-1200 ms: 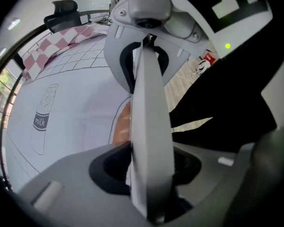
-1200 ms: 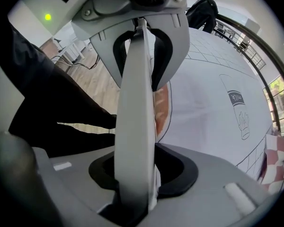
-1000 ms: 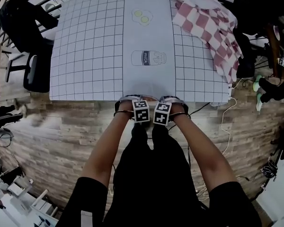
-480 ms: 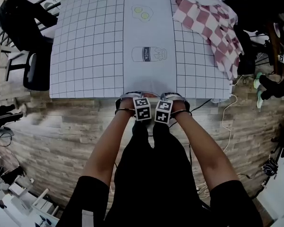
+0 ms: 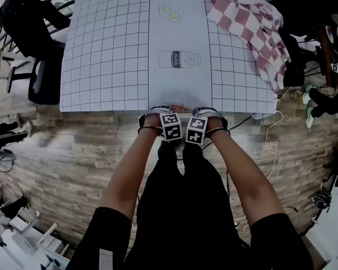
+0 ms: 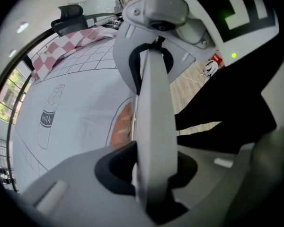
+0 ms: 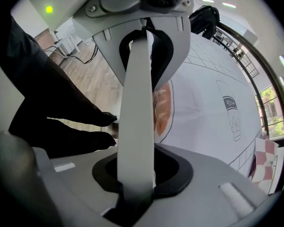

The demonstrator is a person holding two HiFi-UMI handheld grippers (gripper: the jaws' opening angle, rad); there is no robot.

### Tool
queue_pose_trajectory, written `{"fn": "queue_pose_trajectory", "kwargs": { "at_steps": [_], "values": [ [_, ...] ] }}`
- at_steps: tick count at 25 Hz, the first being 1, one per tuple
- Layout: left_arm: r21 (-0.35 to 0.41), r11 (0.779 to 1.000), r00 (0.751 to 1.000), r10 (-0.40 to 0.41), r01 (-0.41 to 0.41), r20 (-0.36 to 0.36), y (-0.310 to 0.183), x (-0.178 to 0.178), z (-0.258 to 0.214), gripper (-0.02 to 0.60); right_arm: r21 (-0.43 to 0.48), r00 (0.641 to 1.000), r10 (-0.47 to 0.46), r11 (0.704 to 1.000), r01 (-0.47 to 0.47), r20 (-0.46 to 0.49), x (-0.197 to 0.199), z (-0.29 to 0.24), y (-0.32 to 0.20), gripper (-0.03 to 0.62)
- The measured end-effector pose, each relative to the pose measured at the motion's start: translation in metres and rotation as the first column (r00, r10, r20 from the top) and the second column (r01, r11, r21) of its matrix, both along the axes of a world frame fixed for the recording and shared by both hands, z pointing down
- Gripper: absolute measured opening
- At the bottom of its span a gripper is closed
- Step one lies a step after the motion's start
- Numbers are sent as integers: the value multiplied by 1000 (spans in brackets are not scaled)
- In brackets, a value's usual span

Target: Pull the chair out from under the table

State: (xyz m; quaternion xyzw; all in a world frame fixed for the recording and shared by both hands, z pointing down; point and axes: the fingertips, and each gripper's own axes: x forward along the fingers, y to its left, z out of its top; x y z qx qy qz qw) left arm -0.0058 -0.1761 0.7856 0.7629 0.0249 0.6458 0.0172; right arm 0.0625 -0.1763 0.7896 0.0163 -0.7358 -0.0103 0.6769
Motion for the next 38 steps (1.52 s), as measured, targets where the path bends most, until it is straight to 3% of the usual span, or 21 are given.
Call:
{"fn": "queue_pose_trajectory", "kwargs": {
  "at_steps": [12,17,27,38],
  "values": [
    [0,999,998,-54,54,-18,22,-1,-4,89,21,1000,-12,1000,12,1,-1,0,24,72],
    [36,999,1000,-11,11,-3,28,-2,-4,81,-10,1000,-8,1000,8,8,-2,-1,30,72],
    [22,999,1000,24,-24,-10,51,-8,-6,81,-65,998,62,996,-60,19,-9,-3,56,75],
    [28,998,998,63,-63,2,92,-15,-7,80,-52,996,90,995,-89,13,-15,-5,97,69]
  ]
}}
